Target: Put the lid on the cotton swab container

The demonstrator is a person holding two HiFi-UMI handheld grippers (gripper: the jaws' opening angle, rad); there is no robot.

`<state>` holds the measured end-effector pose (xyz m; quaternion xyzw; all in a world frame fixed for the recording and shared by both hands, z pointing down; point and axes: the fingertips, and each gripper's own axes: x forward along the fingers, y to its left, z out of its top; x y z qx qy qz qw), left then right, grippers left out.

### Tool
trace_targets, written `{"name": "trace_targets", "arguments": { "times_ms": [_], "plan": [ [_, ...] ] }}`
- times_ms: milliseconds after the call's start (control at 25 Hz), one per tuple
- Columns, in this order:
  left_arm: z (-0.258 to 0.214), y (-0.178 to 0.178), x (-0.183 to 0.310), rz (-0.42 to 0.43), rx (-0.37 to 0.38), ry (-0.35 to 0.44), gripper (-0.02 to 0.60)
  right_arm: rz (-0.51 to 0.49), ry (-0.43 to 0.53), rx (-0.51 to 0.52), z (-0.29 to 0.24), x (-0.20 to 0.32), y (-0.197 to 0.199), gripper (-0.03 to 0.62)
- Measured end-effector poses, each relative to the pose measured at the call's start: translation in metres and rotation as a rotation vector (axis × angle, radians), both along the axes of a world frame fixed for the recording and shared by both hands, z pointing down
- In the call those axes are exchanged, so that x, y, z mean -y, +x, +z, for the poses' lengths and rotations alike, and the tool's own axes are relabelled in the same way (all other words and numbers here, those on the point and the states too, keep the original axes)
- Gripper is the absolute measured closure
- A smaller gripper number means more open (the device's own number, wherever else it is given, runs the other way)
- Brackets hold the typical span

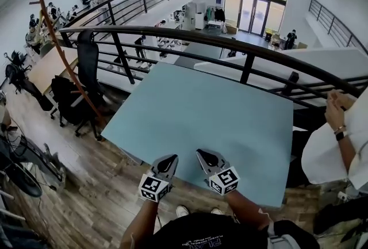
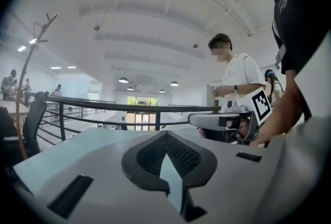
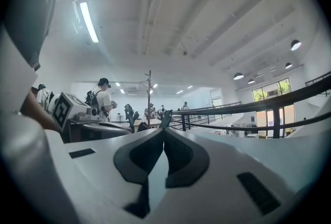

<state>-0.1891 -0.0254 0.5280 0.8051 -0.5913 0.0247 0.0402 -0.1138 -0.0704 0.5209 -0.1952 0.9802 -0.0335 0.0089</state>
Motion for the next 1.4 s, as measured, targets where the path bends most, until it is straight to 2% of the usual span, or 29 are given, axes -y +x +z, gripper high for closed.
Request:
{"name": "trace_targets", "arguments": {
  "times_ms": [240, 360, 520, 840, 1400],
  "plan": [
    [-0.004, -0.014, 0.007, 0.065, -0.011, -0.006, 0.569, 0.141, -0.027, 0.076, -0.010, 0.012, 0.010, 0.576],
    [-0.004, -0.021, 0.010, 0.088, -0.021, 0.004, 0.569, 0.201, -0.017, 0.078, -0.011, 0.015, 0.017, 0.574],
    [-0.003, -0.011, 0.022, 0.135, -0.028, 0.014, 0.569, 0.275, -0.019, 0.081, -0.008, 0.023, 0.036, 0.575],
    [-0.011, 0.033, 0.049, 0.199, -0.094, 0.004, 0.569, 0.333, -0.028, 0.049, -0.009, 0.037, 0.078, 0.576],
    [-0.009, 0.088, 0.130, 0.238, -0.090, -0.026, 0.569, 0.348, -0.011, 0.016, -0.015, 0.110, 0.121, 0.574]
  ]
}}
